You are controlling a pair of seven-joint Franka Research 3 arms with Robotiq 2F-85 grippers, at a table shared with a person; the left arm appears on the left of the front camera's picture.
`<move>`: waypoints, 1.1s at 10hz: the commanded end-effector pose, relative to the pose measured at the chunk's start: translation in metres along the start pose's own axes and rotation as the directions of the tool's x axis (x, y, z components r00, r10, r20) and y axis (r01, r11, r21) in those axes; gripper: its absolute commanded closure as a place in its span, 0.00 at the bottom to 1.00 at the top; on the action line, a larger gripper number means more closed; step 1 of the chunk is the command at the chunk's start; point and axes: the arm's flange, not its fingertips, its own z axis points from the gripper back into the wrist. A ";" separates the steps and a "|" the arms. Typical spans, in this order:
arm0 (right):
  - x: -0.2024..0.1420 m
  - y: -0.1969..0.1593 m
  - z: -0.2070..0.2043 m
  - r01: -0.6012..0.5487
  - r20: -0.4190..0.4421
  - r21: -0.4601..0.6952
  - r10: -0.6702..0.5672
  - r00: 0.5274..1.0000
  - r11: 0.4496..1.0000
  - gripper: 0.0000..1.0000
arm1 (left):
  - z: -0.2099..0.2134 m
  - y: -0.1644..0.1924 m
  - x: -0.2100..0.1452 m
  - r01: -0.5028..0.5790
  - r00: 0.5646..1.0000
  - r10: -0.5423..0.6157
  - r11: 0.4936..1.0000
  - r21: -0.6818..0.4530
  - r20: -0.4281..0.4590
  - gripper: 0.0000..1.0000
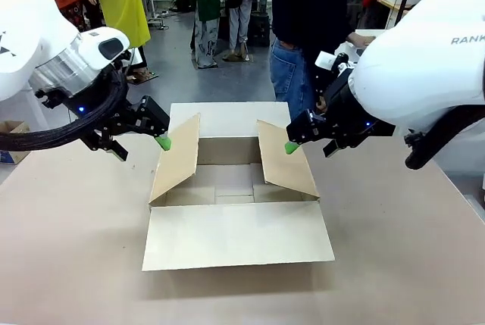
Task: Pack the gift set into the box.
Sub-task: Place both hands on the side flaps of the Package Box and spread them outward.
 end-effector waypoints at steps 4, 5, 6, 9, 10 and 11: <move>-0.001 -0.001 -0.002 0.003 0.004 -0.006 -0.003 1.000 1.000 0.00 | -0.008 -0.057 0.026 0.018 0.999 -0.024 0.979 0.202 0.026 0.00; -0.001 -0.001 -0.002 0.003 0.004 -0.006 -0.003 1.000 1.000 0.00 | -0.019 -0.067 0.040 -0.009 1.000 0.004 0.971 0.241 0.021 0.00; -0.001 -0.001 -0.002 0.003 0.004 -0.006 -0.003 1.000 1.000 0.00 | -0.034 -0.076 0.051 -0.030 1.000 0.027 0.966 0.257 0.015 0.00; -0.001 -0.001 -0.002 0.003 0.004 -0.006 -0.003 1.000 1.000 0.00 | -0.083 -0.088 0.085 -0.086 0.996 0.079 0.922 0.378 0.032 0.00; -0.001 -0.001 -0.002 0.003 0.004 -0.006 -0.003 1.000 1.000 0.00 | -0.097 -0.087 0.095 -0.103 0.994 0.106 0.912 0.397 0.014 0.00; -0.001 -0.001 -0.002 0.003 0.004 -0.006 -0.003 1.000 1.000 0.00 | -0.109 -0.087 0.097 -0.103 0.993 0.118 0.908 0.405 -0.014 0.00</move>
